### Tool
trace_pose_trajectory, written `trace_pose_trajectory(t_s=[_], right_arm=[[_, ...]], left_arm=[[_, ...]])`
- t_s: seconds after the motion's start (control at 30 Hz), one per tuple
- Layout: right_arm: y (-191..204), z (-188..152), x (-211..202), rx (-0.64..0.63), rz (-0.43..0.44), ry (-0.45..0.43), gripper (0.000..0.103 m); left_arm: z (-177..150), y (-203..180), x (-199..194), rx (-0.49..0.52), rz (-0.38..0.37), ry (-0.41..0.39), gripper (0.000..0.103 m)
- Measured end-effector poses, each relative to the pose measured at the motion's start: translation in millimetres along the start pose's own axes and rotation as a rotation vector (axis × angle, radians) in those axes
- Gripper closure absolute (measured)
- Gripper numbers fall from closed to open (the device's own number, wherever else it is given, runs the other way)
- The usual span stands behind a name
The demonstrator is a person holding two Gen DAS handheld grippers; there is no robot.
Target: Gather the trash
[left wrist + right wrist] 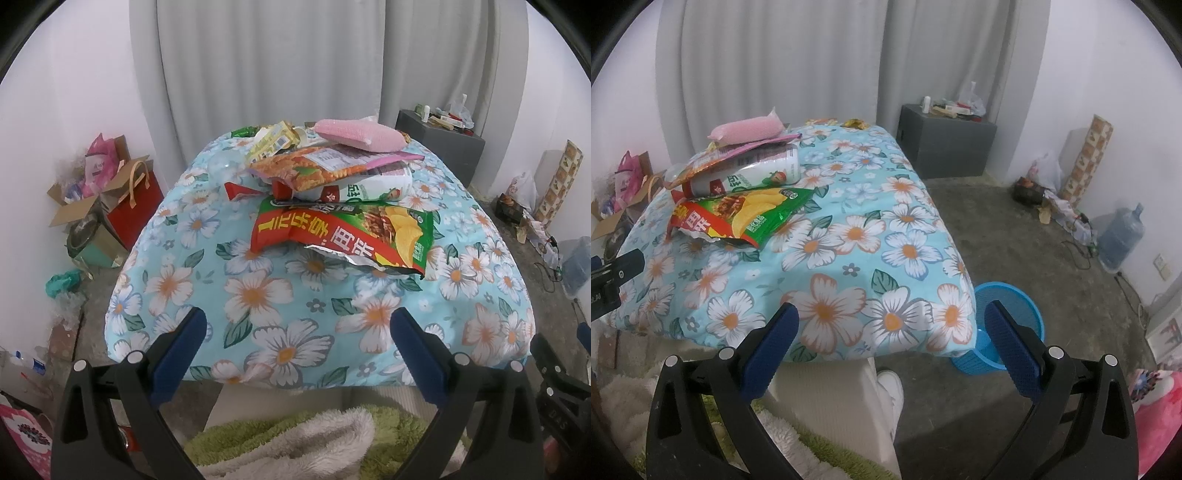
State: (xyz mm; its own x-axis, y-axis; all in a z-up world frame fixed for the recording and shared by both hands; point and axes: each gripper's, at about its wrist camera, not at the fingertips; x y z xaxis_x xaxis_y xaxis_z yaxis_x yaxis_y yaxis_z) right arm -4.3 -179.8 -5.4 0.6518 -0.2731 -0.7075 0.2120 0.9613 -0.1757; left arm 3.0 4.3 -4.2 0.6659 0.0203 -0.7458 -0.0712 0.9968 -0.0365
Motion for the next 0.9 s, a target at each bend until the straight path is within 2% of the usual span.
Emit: trace_pose_trajectory(t_s=[0.9], right_arm=[[0.5, 0.0, -0.2, 0.002, 0.008, 0.002, 0.007]], left_arm=[[1.3, -0.7, -0.7, 0.003, 0.003, -0.004, 0.005]])
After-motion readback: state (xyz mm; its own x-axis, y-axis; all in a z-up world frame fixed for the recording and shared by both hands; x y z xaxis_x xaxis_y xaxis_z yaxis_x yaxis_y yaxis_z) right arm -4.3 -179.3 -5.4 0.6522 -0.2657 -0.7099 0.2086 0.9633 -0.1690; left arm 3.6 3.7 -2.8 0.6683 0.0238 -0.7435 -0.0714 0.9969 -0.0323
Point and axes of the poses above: each gripper's, at about its wrist camera, not at the fingertips, and x roughly the way its jaws point, y to its left, z to its top, and after that the axes turned 5 degrees about -x, right-handed
